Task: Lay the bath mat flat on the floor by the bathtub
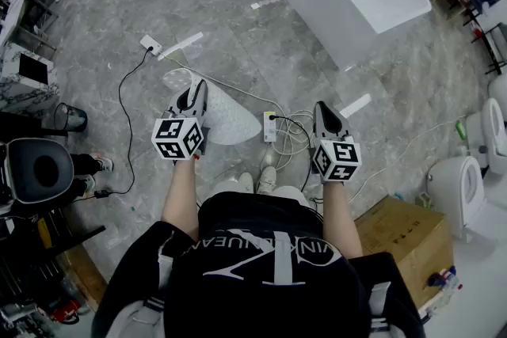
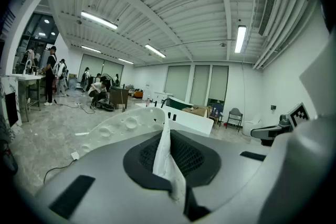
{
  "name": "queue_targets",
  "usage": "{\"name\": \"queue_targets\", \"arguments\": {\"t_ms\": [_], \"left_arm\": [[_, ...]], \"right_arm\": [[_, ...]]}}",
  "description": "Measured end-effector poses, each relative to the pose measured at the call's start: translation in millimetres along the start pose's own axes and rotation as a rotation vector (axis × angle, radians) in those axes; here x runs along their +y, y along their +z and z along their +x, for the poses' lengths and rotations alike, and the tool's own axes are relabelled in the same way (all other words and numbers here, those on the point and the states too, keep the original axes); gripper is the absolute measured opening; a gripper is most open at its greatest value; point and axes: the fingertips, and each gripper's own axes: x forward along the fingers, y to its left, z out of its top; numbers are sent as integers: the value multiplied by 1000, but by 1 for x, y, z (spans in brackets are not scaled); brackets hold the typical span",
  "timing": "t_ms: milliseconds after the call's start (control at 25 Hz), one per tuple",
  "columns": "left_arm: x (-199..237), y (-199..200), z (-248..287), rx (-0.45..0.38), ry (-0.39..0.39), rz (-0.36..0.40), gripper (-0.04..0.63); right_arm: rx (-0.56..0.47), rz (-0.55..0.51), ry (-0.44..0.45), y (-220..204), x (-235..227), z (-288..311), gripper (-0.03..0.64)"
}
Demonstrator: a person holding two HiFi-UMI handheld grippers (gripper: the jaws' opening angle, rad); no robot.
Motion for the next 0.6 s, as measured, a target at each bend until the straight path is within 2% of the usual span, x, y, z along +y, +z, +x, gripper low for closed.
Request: {"name": "queue_targets", "arguments": {"t_ms": [280,600], "left_arm": [[3,15,11,-25,22,27,20],[30,38,15,-52,102,44,20]], "right_arm": [[-14,-13,23,9,-7,19,28],[-17,-50,58,16,-18,35,28]]}}
